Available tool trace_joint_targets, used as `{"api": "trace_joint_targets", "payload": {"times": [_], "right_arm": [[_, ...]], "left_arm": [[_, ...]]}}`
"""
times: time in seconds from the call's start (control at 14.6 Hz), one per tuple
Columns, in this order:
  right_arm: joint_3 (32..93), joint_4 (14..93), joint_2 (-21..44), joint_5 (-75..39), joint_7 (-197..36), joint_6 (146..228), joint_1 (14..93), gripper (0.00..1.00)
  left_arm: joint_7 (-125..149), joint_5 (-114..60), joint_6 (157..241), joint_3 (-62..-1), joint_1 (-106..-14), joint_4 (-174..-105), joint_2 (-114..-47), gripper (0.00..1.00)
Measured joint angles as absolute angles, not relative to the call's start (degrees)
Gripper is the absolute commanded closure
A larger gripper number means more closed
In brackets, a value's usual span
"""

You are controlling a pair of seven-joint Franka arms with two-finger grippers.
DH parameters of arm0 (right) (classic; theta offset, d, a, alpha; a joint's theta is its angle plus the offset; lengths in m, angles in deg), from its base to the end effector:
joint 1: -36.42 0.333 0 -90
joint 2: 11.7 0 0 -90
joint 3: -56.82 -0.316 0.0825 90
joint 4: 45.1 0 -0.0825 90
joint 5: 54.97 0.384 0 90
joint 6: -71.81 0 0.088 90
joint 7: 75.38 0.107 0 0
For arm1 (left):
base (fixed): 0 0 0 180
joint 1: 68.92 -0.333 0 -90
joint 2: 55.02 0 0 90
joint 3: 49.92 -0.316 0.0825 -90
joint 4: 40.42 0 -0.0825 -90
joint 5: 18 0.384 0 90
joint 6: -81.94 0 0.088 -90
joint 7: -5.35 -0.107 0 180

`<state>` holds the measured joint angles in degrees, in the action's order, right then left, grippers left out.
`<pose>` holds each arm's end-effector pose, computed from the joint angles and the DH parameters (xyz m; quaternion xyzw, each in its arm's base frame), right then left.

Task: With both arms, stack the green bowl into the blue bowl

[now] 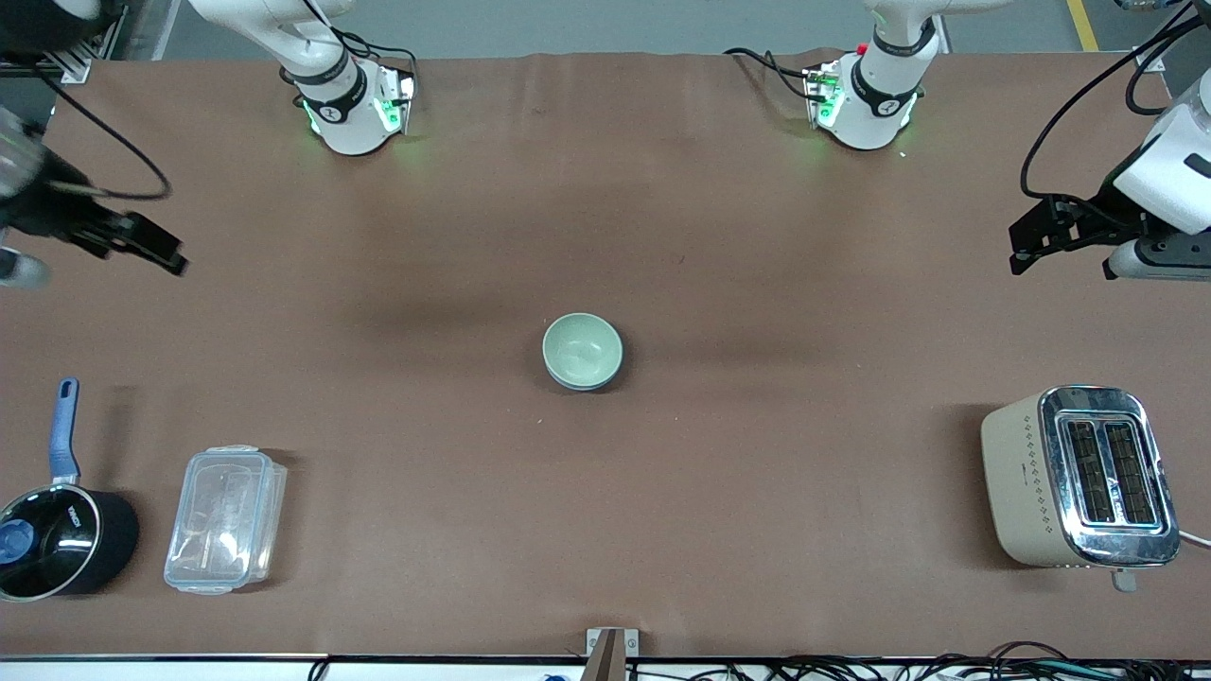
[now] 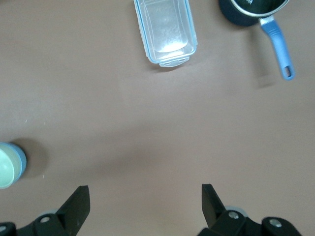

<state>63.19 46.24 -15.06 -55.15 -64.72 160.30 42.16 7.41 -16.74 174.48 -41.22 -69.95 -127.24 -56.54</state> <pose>0.5337 -0.0081 0.6429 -0.9951 0.0983 -0.0041 0.0020 0.5632 -0.0723 0.6402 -0.9981 0.0489 -0.0374 0.0058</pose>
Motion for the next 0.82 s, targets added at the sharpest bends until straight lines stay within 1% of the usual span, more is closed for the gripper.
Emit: {"api": "trace_joint_targets", "payload": {"times": [0.14, 0.27, 0.55, 0.82], "right_arm": [[64.0, 40.6, -15.1, -55.1, -67.7, 156.8, 42.1, 0.00], [63.9, 38.1, -14.7, -55.1, -68.2, 155.8, 42.3, 0.00], [63.7, 37.8, -12.8, -55.1, -68.5, 155.7, 42.3, 0.00], [63.7, 37.7, -12.5, -55.1, -68.9, 154.9, 42.3, 0.00]], "left_arm": [[7.4, -17.1, 174.3, -41.2, -70.0, -127.2, -56.5, 0.00], [7.4, -17.1, 174.2, -41.2, -70.0, -127.2, -56.5, 0.00], [7.4, -17.1, 174.2, -41.2, -70.0, -127.2, -56.5, 0.00], [7.4, -17.1, 174.2, -41.2, -70.0, -126.8, -56.5, 0.00]]}}
